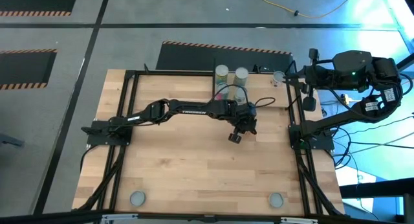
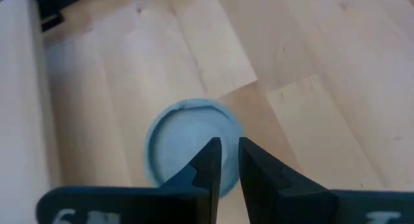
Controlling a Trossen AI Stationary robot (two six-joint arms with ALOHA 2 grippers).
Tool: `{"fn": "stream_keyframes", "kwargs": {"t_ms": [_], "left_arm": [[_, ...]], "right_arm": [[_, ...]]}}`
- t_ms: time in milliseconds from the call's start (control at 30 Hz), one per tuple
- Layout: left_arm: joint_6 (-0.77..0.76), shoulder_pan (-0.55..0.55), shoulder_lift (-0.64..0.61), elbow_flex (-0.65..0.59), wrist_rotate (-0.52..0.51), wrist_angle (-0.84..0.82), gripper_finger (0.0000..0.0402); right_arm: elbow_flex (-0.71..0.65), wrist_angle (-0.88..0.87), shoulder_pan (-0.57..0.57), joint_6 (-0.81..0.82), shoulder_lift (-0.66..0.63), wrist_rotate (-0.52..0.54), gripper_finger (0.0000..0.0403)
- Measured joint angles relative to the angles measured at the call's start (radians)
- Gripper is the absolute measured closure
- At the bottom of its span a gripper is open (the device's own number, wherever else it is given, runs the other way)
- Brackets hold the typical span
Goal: Pick and place cans onto a shelf
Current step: Put the canned chili beans on the shelf
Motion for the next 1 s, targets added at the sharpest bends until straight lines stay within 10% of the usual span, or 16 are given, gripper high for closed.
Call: {"fn": "stream_keyframes", "kwargs": {"t_ms": [1000], "left_arm": [[-0.26, -0.034, -0.757, 0.001, -0.083, -0.452, 0.0357]], "right_arm": [[-0.149, -0.201, 0.0, 0.373, 0.113, -0.196, 0.0399]]}}
